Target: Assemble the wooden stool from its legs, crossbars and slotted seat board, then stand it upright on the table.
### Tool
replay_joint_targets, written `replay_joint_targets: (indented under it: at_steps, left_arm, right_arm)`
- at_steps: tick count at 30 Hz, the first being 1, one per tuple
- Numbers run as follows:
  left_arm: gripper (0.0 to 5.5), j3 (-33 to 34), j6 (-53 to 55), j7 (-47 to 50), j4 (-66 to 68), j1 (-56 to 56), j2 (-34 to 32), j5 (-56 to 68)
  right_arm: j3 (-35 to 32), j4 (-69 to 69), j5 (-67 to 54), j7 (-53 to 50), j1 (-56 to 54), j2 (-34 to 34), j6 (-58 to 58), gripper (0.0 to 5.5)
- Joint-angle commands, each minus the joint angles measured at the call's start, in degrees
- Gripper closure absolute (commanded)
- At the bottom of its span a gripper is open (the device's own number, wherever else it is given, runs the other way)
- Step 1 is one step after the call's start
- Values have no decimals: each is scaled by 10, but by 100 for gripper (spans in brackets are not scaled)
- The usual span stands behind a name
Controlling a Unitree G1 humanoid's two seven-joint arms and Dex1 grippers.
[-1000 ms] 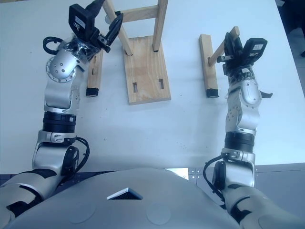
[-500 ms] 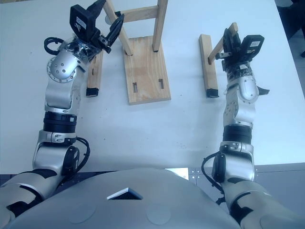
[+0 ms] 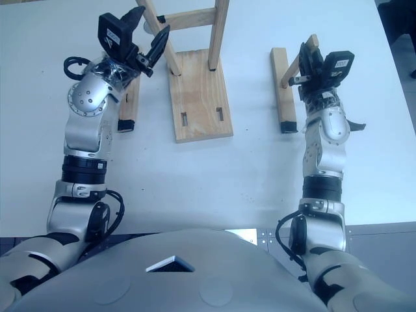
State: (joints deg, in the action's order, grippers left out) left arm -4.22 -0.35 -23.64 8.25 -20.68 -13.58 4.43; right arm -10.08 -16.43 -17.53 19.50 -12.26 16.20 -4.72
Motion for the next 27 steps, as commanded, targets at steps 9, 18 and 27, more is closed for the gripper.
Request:
replay_joint_targets:
  at_steps: [9, 18, 27]
  left_arm:
    - [266, 9, 11, 12, 1, -2, 0, -5]
    - [266, 13, 10, 12, 7, -7, -2, -5]
    - [266, 14, 10, 9, 3, -6, -3, -5]
  right_arm:
    - [7, -87, 41, -96, 26, -29, 89, 511]
    - [5, -39, 20, -90, 46, -53, 55, 511]
    - [-17, 134, 7, -84, 53, 5, 173, 410]
